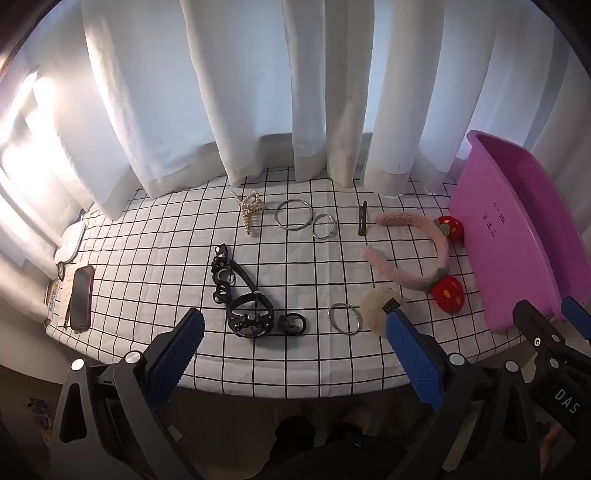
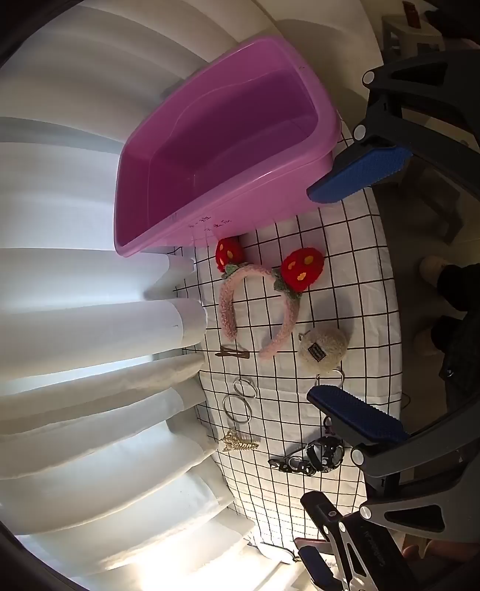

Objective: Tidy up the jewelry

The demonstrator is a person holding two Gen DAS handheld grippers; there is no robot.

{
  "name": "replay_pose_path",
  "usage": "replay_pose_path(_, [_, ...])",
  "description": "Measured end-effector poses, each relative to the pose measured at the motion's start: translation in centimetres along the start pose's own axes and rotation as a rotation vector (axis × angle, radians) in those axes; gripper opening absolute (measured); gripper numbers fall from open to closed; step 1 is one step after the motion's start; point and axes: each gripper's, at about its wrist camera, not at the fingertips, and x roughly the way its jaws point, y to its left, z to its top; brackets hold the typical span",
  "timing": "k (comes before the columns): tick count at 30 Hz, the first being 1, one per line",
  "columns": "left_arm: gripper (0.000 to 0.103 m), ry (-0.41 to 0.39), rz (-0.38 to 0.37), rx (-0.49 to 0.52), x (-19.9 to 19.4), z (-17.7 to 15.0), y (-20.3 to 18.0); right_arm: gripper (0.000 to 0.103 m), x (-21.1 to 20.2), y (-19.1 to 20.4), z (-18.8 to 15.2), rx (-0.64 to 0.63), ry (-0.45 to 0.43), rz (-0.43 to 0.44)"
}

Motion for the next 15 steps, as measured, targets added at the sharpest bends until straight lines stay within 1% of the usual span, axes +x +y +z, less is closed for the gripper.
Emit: replay_pose_path(15, [0.097, -0.004, -0.002, -0.001, -0.19, -0.08, -0.09, 0.094, -0.28, 0.2, -0.01, -0.004, -0.006, -0.001])
